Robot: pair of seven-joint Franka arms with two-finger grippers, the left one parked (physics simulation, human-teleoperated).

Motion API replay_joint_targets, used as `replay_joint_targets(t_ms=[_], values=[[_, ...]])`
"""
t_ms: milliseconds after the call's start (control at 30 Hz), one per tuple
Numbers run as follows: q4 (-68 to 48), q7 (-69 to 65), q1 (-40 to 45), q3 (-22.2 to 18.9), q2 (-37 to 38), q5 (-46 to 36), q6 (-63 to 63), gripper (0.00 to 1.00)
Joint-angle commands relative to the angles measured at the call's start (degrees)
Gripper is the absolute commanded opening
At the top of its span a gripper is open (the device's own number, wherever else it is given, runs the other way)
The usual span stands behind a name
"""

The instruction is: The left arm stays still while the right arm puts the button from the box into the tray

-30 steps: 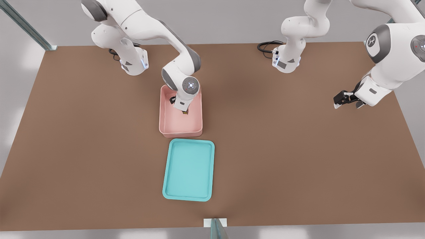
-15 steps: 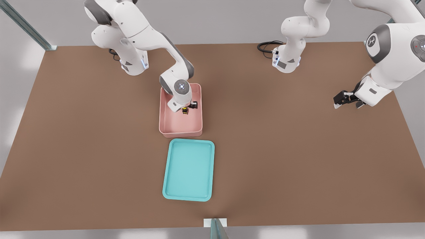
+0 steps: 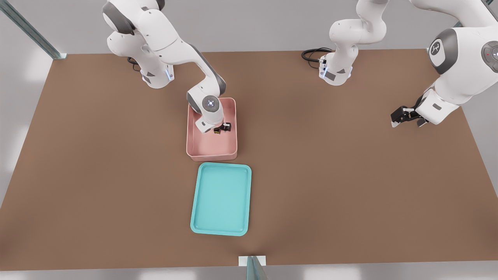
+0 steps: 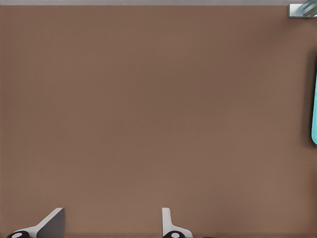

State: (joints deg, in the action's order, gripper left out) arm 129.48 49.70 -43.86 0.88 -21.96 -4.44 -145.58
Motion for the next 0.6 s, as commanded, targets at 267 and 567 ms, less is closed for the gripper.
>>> replay_joint_targets(t_ms=[267,567], values=[[-0.11,0.14,0.0,0.0,0.16,-0.05,-0.14,0.62],[-0.37,-1.18,0.18,-0.09,0.51,0.13,0.65,0.46]])
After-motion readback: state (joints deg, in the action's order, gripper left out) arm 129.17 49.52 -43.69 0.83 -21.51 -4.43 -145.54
